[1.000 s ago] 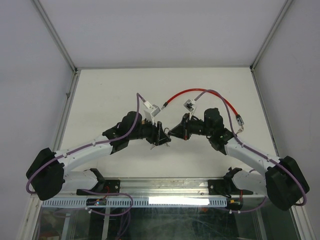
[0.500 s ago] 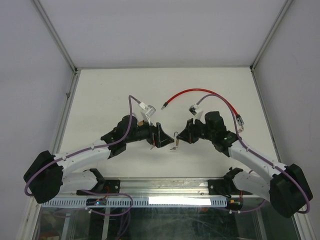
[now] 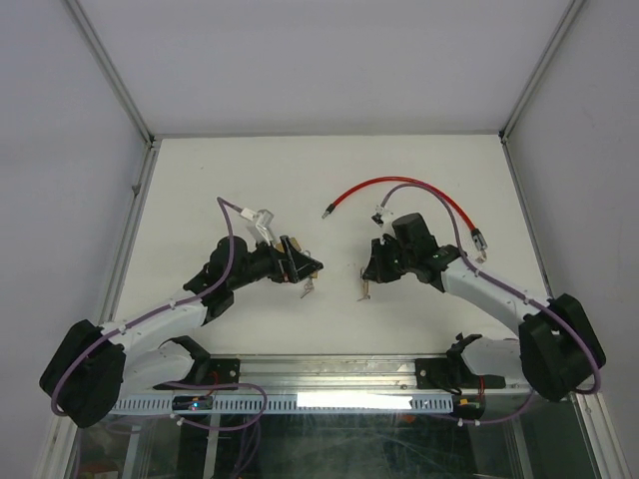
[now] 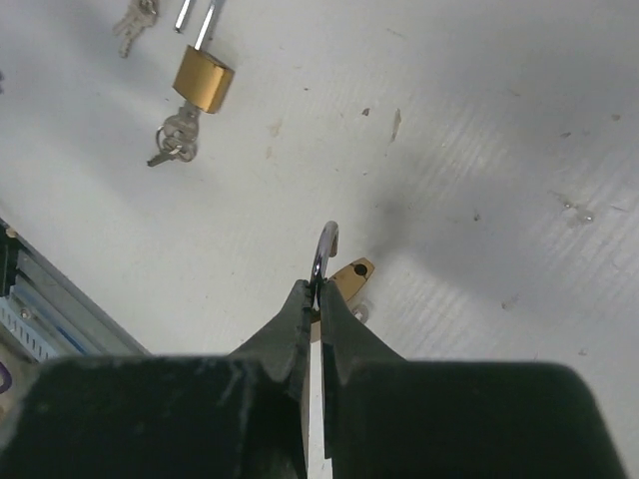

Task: Unlock with the key
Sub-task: Place the lock at the center of the board, then reset both arms

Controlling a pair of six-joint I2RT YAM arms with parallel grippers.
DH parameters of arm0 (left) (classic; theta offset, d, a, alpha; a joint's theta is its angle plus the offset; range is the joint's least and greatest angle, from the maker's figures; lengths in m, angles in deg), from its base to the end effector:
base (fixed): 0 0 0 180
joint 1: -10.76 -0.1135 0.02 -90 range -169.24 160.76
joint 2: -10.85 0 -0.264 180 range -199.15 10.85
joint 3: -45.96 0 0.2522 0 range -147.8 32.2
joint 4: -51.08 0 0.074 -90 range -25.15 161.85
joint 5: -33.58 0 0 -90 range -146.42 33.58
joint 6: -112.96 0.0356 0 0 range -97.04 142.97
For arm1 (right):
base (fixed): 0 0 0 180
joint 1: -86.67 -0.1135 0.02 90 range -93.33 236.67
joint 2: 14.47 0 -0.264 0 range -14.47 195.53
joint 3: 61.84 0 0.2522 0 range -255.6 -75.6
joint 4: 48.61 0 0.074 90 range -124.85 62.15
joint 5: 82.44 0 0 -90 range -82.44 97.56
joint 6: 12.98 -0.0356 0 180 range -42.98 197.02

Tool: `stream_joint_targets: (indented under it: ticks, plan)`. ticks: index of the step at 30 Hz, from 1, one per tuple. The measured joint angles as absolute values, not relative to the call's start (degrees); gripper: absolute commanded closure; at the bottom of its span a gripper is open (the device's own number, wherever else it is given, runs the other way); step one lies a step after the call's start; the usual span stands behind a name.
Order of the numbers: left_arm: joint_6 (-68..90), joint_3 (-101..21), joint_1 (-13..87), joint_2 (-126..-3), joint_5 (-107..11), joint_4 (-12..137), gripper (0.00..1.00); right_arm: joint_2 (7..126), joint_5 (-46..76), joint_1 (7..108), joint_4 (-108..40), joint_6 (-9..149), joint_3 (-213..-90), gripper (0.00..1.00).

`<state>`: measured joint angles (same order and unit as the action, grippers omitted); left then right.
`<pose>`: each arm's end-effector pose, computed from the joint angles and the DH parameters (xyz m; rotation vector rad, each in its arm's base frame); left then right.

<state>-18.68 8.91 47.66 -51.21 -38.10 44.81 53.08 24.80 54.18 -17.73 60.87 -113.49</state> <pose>0.1748 -0.1452 0.2055 0.1531 2.0734 -1.1948 0.1931 0.1355 0.2097 -0.4982 2.4254 0.7446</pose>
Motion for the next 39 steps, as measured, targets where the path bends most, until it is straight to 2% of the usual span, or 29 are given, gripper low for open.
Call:
stream_joint_targets:
  ticks: [9, 15, 23, 28, 36, 39]
  plan:
    - [-20.2, 10.7, 45.5, -45.5, -38.3, 44.8, 0.01, 70.1, 31.1, 54.2, -28.8, 60.0, -115.7, 1.00]
    - [-20.6, 11.7, 45.1, -44.2, -38.4, 44.7, 0.01, 74.4, 34.6, 54.2, -34.9, 58.8, -115.9, 1.00]
    - [-21.0, 12.1, 45.1, -44.2, -40.0, 46.2, 0.01, 80.7, 33.7, 54.2, -38.1, 57.7, -118.3, 0.63]
    - [-21.2, 11.9, 44.5, -42.1, -45.8, 52.3, 0.01, 79.2, 31.2, 54.3, -38.0, 57.8, -118.8, 0.40]
    - [-23.1, 8.2, 41.8, -35.2, -57.6, 67.0, 0.01, 69.1, 22.2, 58.1, -29.5, 57.5, -119.0, 0.14]
    - [-24.1, 6.6, 41.0, -30.7, -62.0, 72.4, 0.01, 63.4, 14.9, 58.3, -24.2, 57.4, -120.0, 0.12]
